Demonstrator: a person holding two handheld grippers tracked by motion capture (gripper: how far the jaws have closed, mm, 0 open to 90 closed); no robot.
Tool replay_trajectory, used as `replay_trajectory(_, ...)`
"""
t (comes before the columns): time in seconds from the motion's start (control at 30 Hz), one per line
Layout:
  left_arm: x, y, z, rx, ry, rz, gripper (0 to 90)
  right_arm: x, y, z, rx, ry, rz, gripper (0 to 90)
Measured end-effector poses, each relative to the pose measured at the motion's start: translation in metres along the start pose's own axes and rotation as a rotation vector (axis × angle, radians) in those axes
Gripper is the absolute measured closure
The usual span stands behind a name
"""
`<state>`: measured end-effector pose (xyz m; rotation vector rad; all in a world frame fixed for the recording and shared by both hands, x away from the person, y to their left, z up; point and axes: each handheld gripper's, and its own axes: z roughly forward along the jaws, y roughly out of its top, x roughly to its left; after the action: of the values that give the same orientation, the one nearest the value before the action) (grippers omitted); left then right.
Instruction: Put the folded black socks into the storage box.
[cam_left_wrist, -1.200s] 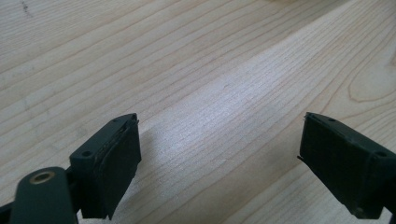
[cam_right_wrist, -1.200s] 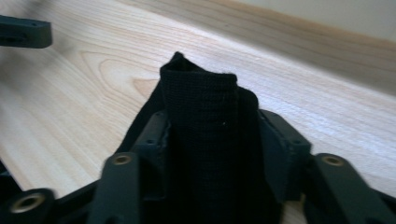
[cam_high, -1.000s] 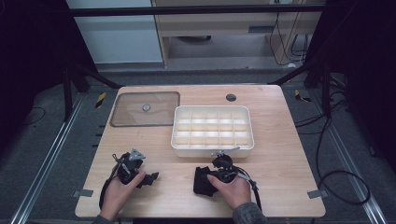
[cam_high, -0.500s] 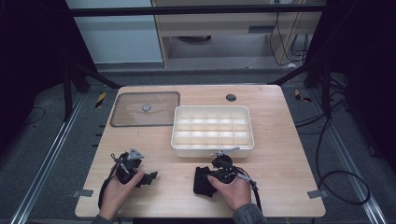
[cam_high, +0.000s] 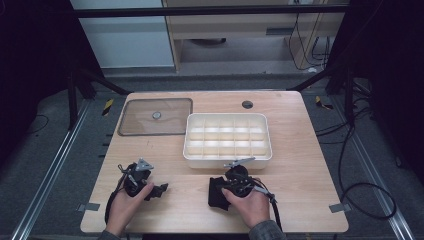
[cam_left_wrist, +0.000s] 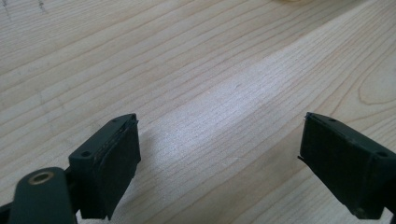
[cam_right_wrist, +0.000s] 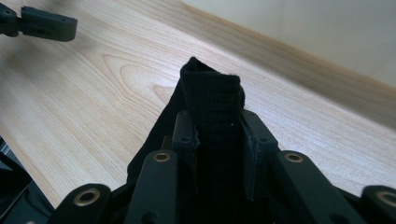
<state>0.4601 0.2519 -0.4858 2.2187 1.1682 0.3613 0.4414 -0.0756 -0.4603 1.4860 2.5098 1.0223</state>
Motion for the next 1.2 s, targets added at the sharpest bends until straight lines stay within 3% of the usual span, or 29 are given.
replay_trajectory(0.4,0.001,0.000,0.000,0.000,0.001,-0.001,11.8,0.000,0.002,-0.010,-0.023,-0.022,-0.019,70.8)
replay_trajectory(0.67,0.003,-0.001,0.000,-0.002,0.005,-0.006,11.3,-0.004,0.004,-0.029,-0.057,-0.048,-0.029,70.8)
replay_trajectory(0.93,0.011,-0.003,-0.001,-0.016,0.036,-0.032,8.3,-0.012,0.020,-0.075,-0.135,-0.116,-0.077,70.7)
replay_trajectory(1.2,0.022,-0.006,-0.001,-0.017,0.055,-0.060,7.7,-0.041,0.052,-0.127,-0.197,-0.257,-0.114,70.7)
